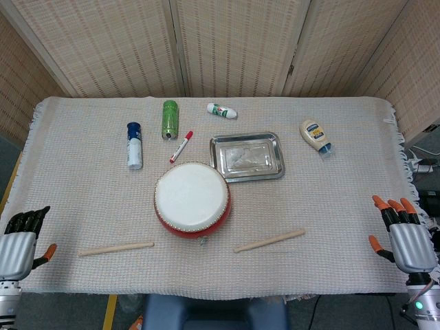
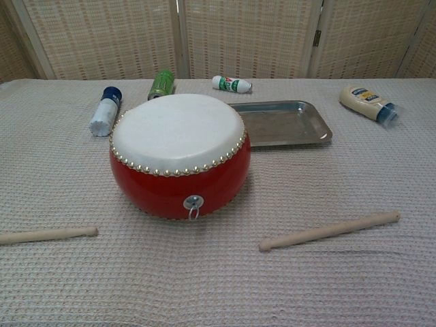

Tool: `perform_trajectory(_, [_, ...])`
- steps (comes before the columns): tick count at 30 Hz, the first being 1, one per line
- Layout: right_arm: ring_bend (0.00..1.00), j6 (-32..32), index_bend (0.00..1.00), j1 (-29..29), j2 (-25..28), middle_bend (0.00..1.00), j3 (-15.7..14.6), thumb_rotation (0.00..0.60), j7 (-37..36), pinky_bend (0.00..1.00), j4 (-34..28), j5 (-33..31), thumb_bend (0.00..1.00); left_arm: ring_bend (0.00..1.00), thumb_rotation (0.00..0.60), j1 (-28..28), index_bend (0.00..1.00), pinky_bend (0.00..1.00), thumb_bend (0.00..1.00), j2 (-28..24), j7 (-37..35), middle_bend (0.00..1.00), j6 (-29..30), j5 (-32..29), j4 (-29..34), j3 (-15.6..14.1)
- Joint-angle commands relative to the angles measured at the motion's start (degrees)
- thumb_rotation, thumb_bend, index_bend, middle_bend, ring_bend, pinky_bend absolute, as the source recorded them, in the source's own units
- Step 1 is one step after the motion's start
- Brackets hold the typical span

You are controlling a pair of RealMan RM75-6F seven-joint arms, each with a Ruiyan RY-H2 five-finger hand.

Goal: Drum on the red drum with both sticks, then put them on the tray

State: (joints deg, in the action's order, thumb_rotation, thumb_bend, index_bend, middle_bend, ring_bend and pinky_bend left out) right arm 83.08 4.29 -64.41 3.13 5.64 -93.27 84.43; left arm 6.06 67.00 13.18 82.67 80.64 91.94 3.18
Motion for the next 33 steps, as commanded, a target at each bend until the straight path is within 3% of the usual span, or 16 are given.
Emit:
perform_trajectory(1, [0.02, 0.53, 0.06, -0.11, -0.04, 0.2, 0.04, 0.6, -0.62, 0.04, 0.27, 0.45, 0.24, 0.07, 0.6, -0.02, 0.05, 0.07, 0.3, 0.12, 0.24, 0.09, 0.32, -0.04, 0.26, 0.15])
perform_trajectory(8, [0.02, 2.36, 0.07, -0.79, 0.44, 0.2, 0.07, 0.6, -2.12, 0.04, 0.77, 1.51, 0.24, 0.0, 0.6, -0.21, 0.0, 0.04, 0.3, 0.28, 0.6, 0.01, 1.07, 0.87, 0.68, -0.16])
perform_trajectory(12, [0.02, 2.95, 0.07, -1.02, 0.65, 0.2, 0.01, 0.6, -2.92, 0.04, 1.06, 2.03, 0.24, 0.01, 0.6, 0.22, 0.01, 0.03, 0.3, 0.68, 0.81, 0.02, 0.77, 1.75, 0.79, -0.37])
perform_trajectory(21, [0.02, 3.4, 0.08, -0.81, 0.53, 0.2, 0.15, 0.6, -4.5, 0.04, 2.09, 3.1, 0.24, 0.15, 0.6, 4.83, 0.26, 0.07, 0.32, 4.35, -0.65, 0.2, -6.96, 5.12, -1.68, -2.31])
perform_trajectory(33, [0.02, 3.04, 0.06, -0.65, 0.7, 0.2, 0.32, 0.6, -5.39, 0.04, 2.33, 2.8, 0.24, 0.16, 0.6, 10.19, 0.39, 0.08, 0.36, 12.75, 3.18, 0.23, -17.03, 1.44, -3.05, -2.43])
